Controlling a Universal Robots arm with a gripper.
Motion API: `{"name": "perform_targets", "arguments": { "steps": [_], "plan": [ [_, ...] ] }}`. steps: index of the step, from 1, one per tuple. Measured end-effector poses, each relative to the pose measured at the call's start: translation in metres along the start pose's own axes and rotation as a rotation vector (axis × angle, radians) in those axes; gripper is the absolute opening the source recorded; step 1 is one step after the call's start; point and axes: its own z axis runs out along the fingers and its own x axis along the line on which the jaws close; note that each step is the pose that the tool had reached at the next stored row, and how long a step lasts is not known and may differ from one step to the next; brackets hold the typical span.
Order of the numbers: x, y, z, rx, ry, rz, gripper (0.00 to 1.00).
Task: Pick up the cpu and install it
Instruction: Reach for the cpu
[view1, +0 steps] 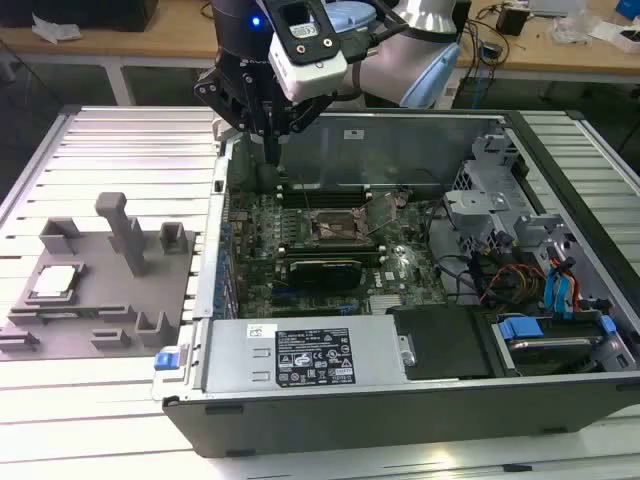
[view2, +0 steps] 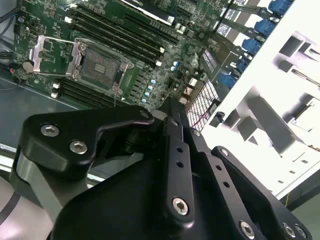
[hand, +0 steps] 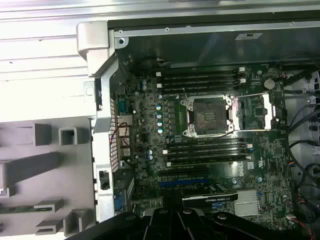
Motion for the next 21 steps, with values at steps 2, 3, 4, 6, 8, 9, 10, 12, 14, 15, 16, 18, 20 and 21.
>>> {"name": "perform_targets", "arguments": {
  "steps": [2,3,4,6,8,9,10,12,14,15,16,18,20,21],
  "plan": [
    [0.0000,0.0000,0.0000,0.0000,0.0000,0.000,0.11],
    [0.0000,0.0000,0.0000,0.0000,0.0000,0.000,0.11],
    [0.0000,0.0000,0.0000,0.0000,0.0000,0.000,0.11],
    [0.0000,0.0000,0.0000,0.0000,0.0000,0.000,0.11],
    [0.0006,0.0000,0.0000,0.0000,-0.0001,0.000,0.11],
    [0.0013,-0.0001,0.0000,0.0000,0.0000,0.000,0.11],
    [0.0020,-0.0002,-0.0001,0.0000,0.0000,0.000,0.11],
    [0.0049,-0.0004,-0.0001,0.0000,0.0000,0.000,0.11],
    [0.0067,-0.0005,-0.0002,0.0000,0.0000,0.000,0.11],
    [0.0074,-0.0005,-0.0002,0.0001,0.0000,0.000,0.11],
    [0.0081,-0.0006,-0.0002,0.0000,0.0000,0.000,0.11],
    [0.0093,-0.0007,-0.0002,0.0000,0.0000,0.000,0.11],
    [0.0110,-0.0008,-0.0003,0.0000,0.0000,0.000,0.11],
    [0.0119,-0.0009,-0.0003,0.0000,0.0000,0.000,0.11]
  ]
}}
